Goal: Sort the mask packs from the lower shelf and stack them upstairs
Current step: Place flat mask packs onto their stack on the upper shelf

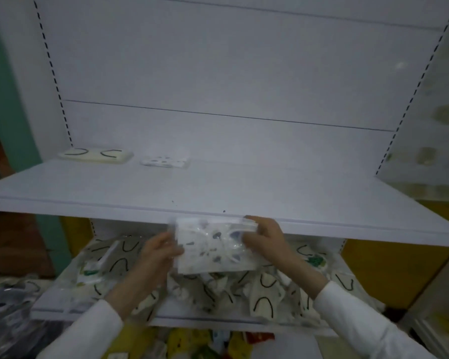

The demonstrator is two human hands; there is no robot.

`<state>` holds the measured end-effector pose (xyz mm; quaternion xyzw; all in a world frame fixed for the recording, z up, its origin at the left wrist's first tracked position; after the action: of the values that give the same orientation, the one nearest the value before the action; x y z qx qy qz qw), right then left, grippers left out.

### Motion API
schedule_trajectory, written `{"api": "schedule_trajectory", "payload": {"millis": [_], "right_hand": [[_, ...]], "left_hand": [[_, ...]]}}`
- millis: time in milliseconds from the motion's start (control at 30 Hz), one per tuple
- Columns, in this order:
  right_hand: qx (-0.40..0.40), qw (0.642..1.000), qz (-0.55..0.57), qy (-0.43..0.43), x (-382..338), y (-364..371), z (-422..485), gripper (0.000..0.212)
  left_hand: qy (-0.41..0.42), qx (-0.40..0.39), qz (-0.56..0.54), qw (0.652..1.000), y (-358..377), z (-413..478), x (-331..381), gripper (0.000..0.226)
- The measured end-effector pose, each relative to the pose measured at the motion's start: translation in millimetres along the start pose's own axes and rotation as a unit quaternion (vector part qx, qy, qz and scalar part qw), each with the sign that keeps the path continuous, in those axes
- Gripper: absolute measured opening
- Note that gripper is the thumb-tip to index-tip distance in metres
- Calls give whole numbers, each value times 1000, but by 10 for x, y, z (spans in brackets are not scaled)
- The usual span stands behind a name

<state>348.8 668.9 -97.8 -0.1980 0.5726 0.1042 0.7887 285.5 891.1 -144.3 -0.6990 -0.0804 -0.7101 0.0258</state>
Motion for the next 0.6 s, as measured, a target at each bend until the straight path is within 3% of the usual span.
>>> {"api": "schedule_trajectory", "payload": {"millis": [100, 200, 333, 433, 600], "right_hand": [[9, 998, -42, -53, -284, -100, 343, 7], [61, 994, -52, -77, -449, -174, 734, 22], [147, 987, 65, -2, -243, -200, 1064, 37], [151, 980, 109, 74, 99, -175, 1139, 41], [121, 991, 44, 30, 234, -235, 1115, 30]], "left_hand": [[69, 71, 155, 983, 73, 277, 512, 25], [116, 122, 232, 958, 132, 666, 926, 21], [85, 145, 218, 961, 151, 1105, 907, 28], [36, 140, 216, 966, 164, 1209, 709, 28], [63, 150, 244, 956, 32, 1297, 567, 18]]}}
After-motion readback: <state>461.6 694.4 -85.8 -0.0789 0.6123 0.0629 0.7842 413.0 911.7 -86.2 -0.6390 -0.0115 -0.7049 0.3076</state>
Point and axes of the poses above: each hand's wrist, its own z-axis towards the middle knuckle, its own y-axis out of the palm, x = y × z, the point moved 3 cm from there along z, towards the middle knuckle, and after that the axes turned 15 degrees about z, right-handed, at the moved point
